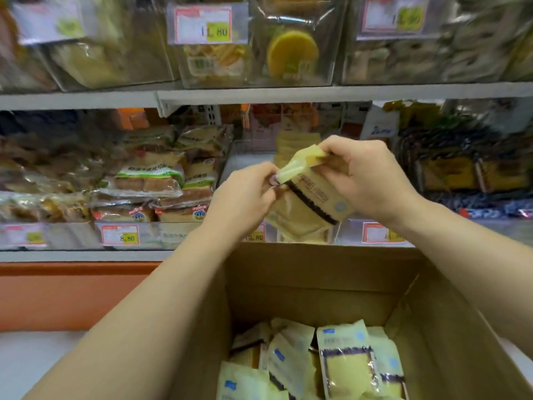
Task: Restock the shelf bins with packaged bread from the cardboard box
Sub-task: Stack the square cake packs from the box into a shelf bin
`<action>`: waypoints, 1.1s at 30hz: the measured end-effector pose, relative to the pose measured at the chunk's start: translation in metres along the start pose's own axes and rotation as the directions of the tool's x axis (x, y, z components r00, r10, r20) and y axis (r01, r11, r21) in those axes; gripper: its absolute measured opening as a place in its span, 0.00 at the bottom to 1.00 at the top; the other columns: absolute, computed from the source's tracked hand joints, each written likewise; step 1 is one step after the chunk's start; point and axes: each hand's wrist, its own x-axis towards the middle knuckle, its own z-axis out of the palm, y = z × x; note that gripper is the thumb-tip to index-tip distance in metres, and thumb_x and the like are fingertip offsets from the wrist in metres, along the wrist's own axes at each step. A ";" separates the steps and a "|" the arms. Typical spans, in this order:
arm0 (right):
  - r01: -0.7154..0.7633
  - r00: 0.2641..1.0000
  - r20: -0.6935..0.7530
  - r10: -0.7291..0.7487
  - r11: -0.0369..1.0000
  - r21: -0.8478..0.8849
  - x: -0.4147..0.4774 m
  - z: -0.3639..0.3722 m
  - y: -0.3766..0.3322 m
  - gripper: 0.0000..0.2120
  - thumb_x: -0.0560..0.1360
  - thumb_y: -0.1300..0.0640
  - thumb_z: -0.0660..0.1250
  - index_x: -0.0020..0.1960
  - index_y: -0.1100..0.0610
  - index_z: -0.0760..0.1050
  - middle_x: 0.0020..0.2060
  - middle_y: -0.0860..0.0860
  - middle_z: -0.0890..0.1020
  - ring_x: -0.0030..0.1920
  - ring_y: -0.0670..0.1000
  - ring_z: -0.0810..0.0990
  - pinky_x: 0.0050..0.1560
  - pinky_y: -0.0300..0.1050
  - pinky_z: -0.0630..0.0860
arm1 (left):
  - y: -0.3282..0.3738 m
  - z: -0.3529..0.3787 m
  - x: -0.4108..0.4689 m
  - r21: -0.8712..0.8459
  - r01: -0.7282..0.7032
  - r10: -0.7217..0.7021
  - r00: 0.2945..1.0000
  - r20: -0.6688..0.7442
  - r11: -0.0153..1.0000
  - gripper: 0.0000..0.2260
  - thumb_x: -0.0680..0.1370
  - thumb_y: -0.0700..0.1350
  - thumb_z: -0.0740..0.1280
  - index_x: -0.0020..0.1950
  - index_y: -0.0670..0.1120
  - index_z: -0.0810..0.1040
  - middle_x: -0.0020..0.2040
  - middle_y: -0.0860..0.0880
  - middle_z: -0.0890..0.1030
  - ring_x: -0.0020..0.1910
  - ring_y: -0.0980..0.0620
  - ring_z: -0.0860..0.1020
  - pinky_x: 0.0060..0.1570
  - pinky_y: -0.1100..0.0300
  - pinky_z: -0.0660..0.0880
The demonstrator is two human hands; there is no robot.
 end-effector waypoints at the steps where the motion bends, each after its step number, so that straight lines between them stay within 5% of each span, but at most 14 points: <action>1: -0.023 0.999 -0.031 0.023 0.999 0.025 0.003 -0.002 0.007 0.05 0.76 0.56 0.67 0.51 0.53 0.78 0.43 0.48 0.83 0.44 0.52 0.81 0.42 0.56 0.79 | 0.005 0.001 0.007 -0.016 -0.010 0.009 0.999 -0.049 1.000 0.05 0.78 0.43 0.64 0.51 0.53 0.76 0.45 0.55 0.79 0.48 0.50 0.78 0.47 0.51 0.76; 5: -0.105 0.987 -0.118 0.111 0.993 0.057 0.003 -0.004 0.030 0.09 0.75 0.57 0.68 0.55 0.53 0.78 0.46 0.46 0.81 0.48 0.50 0.79 0.48 0.55 0.78 | 0.015 0.018 0.025 -0.027 -0.004 -0.001 0.984 -0.176 1.000 0.04 0.79 0.42 0.62 0.47 0.50 0.74 0.45 0.52 0.79 0.46 0.50 0.76 0.44 0.50 0.75; 10: -0.375 0.908 -0.111 0.405 0.901 0.220 -0.007 -0.001 0.053 0.28 0.70 0.50 0.74 0.66 0.52 0.69 0.53 0.44 0.76 0.53 0.46 0.77 0.52 0.41 0.75 | 0.011 0.041 0.033 -0.250 0.117 -0.185 0.946 -0.268 0.961 0.06 0.79 0.40 0.61 0.44 0.48 0.72 0.37 0.55 0.75 0.37 0.58 0.73 0.36 0.58 0.70; 13: -0.497 0.854 0.009 0.521 0.810 0.310 -0.010 0.008 0.063 0.32 0.70 0.47 0.73 0.70 0.50 0.64 0.51 0.44 0.79 0.52 0.45 0.78 0.52 0.41 0.74 | 0.007 0.054 0.035 -0.359 0.224 -0.313 0.926 -0.212 0.906 0.07 0.80 0.43 0.62 0.43 0.45 0.72 0.36 0.52 0.76 0.36 0.56 0.73 0.33 0.65 0.68; 18: -0.473 0.881 0.091 0.464 0.860 0.190 -0.005 0.026 0.074 0.23 0.73 0.50 0.71 0.66 0.51 0.71 0.58 0.47 0.79 0.58 0.47 0.76 0.56 0.41 0.73 | -0.001 0.071 0.035 -0.437 0.264 -0.337 0.937 -0.096 0.860 0.03 0.80 0.45 0.63 0.47 0.47 0.73 0.41 0.53 0.78 0.40 0.54 0.78 0.36 0.69 0.73; 21: -0.491 0.868 0.155 0.471 0.862 0.129 -0.006 0.035 0.078 0.24 0.74 0.52 0.71 0.68 0.53 0.70 0.57 0.48 0.79 0.54 0.46 0.76 0.52 0.39 0.72 | -0.014 0.077 0.035 -0.332 0.307 -0.320 0.947 0.016 0.892 0.06 0.80 0.45 0.63 0.54 0.45 0.75 0.48 0.51 0.80 0.48 0.51 0.78 0.47 0.57 0.75; 27: -0.432 0.854 0.249 0.456 0.890 -0.149 -0.013 0.044 0.072 0.20 0.74 0.50 0.69 0.63 0.53 0.70 0.49 0.48 0.75 0.57 0.52 0.73 0.60 0.47 0.69 | -0.038 0.075 0.035 -0.004 0.323 -0.306 0.899 0.314 0.946 0.16 0.77 0.47 0.68 0.63 0.44 0.75 0.58 0.46 0.81 0.56 0.48 0.78 0.54 0.55 0.75; 30: -0.390 0.840 0.252 0.481 0.857 -0.337 -0.007 0.041 0.074 0.23 0.73 0.45 0.69 0.63 0.53 0.69 0.55 0.53 0.75 0.61 0.56 0.68 0.61 0.50 0.64 | -0.045 0.066 0.041 -0.178 0.323 -0.241 0.897 0.371 0.929 0.28 0.72 0.54 0.73 0.69 0.47 0.70 0.65 0.51 0.74 0.61 0.52 0.74 0.62 0.55 0.72; 33: -0.404 0.839 0.289 0.461 0.883 -0.237 0.000 0.044 0.080 0.36 0.68 0.41 0.72 0.71 0.51 0.62 0.65 0.52 0.71 0.67 0.56 0.64 0.64 0.53 0.63 | -0.041 0.058 0.049 -0.423 0.394 -0.231 0.893 0.386 0.816 0.29 0.71 0.55 0.73 0.69 0.50 0.67 0.63 0.56 0.75 0.59 0.56 0.75 0.60 0.54 0.74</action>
